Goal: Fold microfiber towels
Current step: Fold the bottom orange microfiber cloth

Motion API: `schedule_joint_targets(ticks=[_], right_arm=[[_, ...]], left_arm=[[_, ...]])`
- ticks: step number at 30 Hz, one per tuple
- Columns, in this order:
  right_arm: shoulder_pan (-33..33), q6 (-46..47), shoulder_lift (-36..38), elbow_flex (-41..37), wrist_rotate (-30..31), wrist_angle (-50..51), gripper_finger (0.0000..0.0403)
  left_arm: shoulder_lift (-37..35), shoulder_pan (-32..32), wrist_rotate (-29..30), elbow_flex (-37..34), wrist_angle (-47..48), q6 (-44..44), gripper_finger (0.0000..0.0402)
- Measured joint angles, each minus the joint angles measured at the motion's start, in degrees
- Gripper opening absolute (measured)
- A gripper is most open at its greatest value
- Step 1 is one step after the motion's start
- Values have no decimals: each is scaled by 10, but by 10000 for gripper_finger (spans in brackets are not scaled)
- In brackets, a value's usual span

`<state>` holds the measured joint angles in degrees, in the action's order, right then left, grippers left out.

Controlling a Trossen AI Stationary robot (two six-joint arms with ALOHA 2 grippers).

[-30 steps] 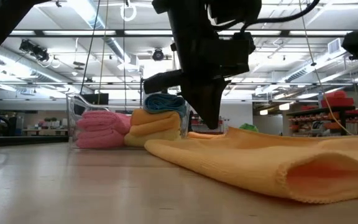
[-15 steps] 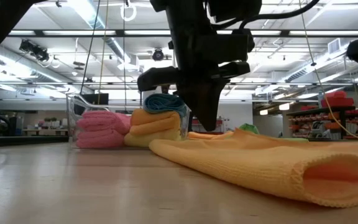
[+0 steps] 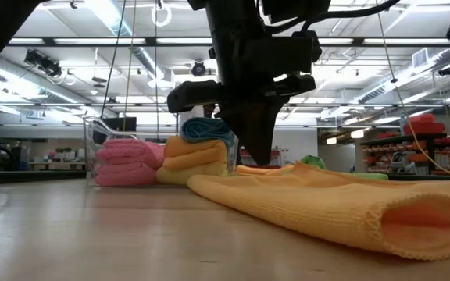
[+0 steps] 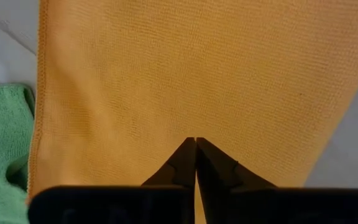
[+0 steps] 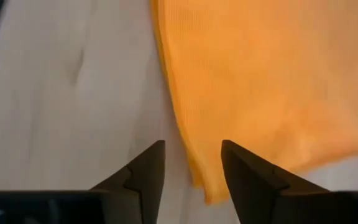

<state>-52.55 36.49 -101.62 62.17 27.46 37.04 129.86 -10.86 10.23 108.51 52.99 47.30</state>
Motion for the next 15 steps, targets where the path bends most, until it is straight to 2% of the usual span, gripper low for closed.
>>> schedule_joint_targets(ticks=[7,15], right_arm=[[-5,-35,0,-53,45,-96,166],[0,-52,0,-140,41,-187,165]], left_arm=[[0,-3,0,0,0,-2,22],[0,-2,0,0,0,-2,17]])
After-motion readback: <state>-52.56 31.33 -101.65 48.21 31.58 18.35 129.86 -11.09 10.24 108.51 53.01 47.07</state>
